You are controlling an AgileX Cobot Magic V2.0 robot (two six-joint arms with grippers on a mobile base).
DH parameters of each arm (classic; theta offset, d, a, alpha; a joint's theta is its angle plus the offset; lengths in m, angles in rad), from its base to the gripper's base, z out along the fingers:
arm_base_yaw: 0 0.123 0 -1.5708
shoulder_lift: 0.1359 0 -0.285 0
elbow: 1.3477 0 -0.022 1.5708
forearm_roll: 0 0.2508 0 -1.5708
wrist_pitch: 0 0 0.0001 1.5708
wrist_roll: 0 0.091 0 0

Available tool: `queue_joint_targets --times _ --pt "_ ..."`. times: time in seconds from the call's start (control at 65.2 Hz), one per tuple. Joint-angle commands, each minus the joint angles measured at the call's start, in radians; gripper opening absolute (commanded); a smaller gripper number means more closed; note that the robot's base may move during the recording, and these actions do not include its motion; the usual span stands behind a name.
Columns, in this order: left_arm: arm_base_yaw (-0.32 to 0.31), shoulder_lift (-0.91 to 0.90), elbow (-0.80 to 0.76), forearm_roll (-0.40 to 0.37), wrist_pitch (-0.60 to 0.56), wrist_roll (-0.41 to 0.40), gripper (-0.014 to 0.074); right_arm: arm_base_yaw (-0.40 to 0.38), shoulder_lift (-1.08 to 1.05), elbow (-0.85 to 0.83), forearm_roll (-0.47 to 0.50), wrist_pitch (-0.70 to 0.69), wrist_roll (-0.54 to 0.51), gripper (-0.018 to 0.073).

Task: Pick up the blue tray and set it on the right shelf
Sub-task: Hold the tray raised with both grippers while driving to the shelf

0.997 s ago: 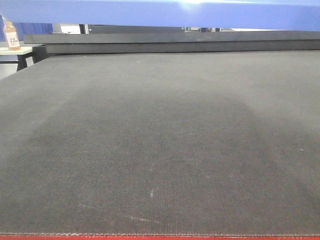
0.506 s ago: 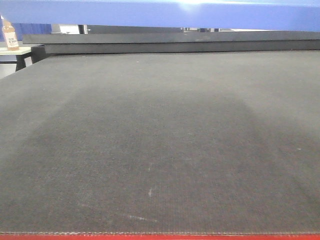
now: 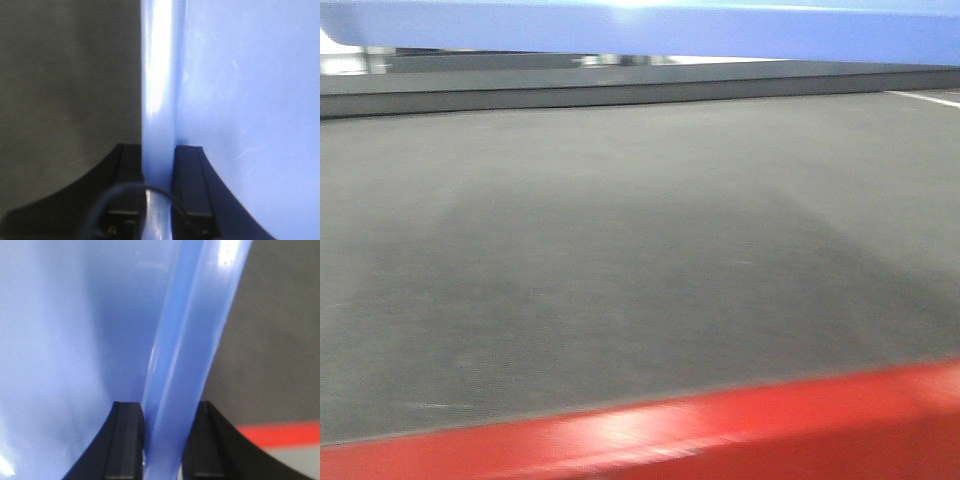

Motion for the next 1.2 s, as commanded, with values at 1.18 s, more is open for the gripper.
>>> queue_joint_targets --times 1.18 --pt "-0.011 -0.033 -0.033 -0.033 0.066 0.0 -0.0048 0.002 -0.03 -0.024 0.005 -0.049 -0.031 0.0056"
